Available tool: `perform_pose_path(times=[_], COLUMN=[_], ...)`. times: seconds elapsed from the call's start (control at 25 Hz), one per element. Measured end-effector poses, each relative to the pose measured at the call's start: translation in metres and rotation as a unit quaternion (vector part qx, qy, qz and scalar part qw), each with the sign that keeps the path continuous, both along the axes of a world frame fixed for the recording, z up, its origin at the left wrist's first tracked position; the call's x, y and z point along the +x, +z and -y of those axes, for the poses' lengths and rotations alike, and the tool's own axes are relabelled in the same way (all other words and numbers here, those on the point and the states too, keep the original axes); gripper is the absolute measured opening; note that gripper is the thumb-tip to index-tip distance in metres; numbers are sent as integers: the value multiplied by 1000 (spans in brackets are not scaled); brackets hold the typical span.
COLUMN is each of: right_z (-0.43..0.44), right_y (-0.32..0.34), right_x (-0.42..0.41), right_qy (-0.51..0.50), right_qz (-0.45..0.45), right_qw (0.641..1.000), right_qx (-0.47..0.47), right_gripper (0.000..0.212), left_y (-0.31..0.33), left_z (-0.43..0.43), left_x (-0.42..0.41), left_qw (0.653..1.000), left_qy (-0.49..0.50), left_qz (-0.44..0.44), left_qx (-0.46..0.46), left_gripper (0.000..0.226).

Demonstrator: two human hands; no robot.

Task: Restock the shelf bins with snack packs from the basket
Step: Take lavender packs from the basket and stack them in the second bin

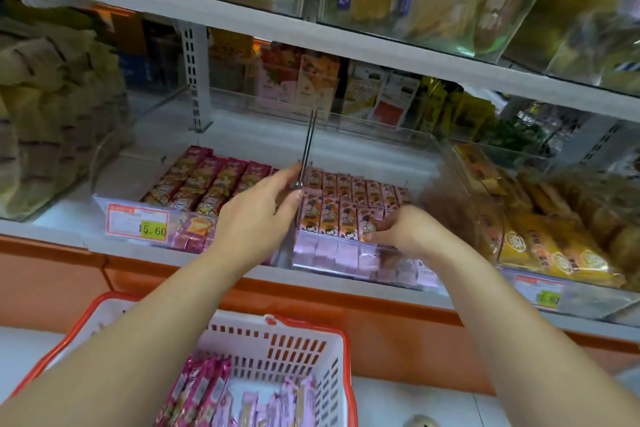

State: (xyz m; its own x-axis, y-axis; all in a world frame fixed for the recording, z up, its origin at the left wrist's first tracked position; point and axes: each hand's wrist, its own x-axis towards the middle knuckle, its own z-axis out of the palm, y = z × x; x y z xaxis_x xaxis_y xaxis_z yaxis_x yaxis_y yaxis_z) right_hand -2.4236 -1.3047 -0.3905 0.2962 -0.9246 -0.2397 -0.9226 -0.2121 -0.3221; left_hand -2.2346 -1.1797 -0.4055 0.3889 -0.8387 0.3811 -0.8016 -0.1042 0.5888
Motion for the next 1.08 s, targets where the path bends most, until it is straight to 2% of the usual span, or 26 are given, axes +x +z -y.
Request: perform_pose_path(times=[0.08, 0.16, 0.24, 0.32, 0.36, 0.4, 0.44, 0.48, 0.56, 0.64, 0.68, 0.76, 0.84, 0.96, 1.08], right_z=[-2, -11, -34, -74, -100, -125, -149, -169, -194, -203, -204, -204, -205, -213, -220], right_y=[0, 3, 9, 18, 11, -5, -30, -65, -143, -214, -239, -274, -295, -305, -315], right_x=[-3, -4, -2, -1, 3, 8, 13, 17, 21, 17, 17, 19, 22, 30, 27], right_qy=[18, 10, -6, -11, 5, 28, 50, 62, 51, 4, -16, -53, -66, -21, 21], right_qz=[-7, 19, 125, 326, 403, 439, 431, 382, 230, 103, 62, 3, -53, -154, -142], right_qw=[1000, 1000, 983, 903, 871, 860, 877, 912, 971, 985, 985, 986, 985, 984, 989], right_qx=[8, 0, -132, -278, -282, -257, -205, -135, 28, 141, 158, 156, 147, 87, 28], right_gripper=[48, 50, 45, 32, 26, 24, 24, 24, 28, 41, 49, 64, 74, 61, 55], left_y=[-1, 1, 6, -1, -17, -36, -60, -90, -149, -199, -216, -236, -243, -247, -253], left_z=[2, 2, -11, -36, -54, -72, -89, -106, -133, -153, -160, -169, -171, -169, -170], left_x=[2, 1, 1, 0, -2, -6, -10, -15, -22, -23, -20, -15, -13, -13, -16], left_qw=[1000, 998, 984, 964, 956, 950, 945, 944, 939, 914, 898, 876, 865, 857, 867], left_qy=[-1, -26, -60, -44, -27, -9, 9, 29, 57, 46, 40, 31, 30, 20, 14], left_qz=[-7, -59, -144, -171, -190, -224, -266, -302, -338, -362, -378, -400, -417, -430, -395], left_qx=[20, 13, -81, -197, -220, -219, -190, -133, 34, 177, 221, 269, 278, 283, 304], left_gripper=[46, 45, 40, 33, 31, 30, 29, 28, 29, 33, 35, 35, 33, 32, 34])
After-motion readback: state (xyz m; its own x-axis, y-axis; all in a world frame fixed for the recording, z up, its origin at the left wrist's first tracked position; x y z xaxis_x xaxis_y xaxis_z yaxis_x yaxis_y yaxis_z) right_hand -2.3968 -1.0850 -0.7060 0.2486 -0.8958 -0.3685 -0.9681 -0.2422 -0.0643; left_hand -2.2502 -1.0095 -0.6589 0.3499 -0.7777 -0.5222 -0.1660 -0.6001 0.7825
